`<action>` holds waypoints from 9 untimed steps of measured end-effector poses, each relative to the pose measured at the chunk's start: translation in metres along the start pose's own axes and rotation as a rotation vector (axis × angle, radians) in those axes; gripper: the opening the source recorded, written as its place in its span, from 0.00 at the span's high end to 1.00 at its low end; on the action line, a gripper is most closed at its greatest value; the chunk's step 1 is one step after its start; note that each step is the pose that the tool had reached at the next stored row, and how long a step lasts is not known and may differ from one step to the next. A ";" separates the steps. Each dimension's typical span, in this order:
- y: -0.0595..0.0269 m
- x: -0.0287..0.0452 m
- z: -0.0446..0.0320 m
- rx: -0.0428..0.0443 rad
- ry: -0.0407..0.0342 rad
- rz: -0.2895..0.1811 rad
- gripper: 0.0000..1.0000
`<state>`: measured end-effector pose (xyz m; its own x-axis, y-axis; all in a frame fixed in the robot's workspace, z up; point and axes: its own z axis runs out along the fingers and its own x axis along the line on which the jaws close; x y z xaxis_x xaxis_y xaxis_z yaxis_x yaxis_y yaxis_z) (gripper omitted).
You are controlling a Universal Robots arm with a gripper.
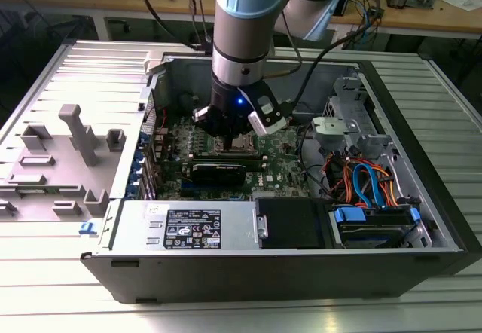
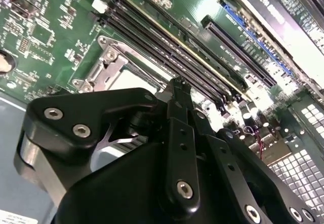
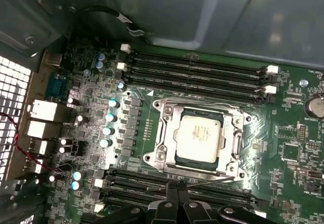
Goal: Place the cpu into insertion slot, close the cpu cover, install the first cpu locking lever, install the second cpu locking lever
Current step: 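Install the second cpu locking lever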
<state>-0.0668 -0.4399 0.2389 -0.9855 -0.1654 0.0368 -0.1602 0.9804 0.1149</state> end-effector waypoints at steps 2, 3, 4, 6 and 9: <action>0.0002 0.0032 0.0019 -0.0040 -0.0008 0.000 0.89; 0.0002 0.0045 0.0028 -0.0047 -0.0008 0.000 0.89; 0.0000 0.0066 0.0043 -0.0081 -0.0013 0.000 0.89; -0.0021 0.0089 0.0066 -0.0205 -0.0034 -0.001 0.89; -0.0035 0.0113 0.0072 -0.0516 -0.0084 -0.003 0.89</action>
<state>-0.0778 -0.4444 0.2318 -0.9856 -0.1670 0.0281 -0.1602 0.9730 0.1661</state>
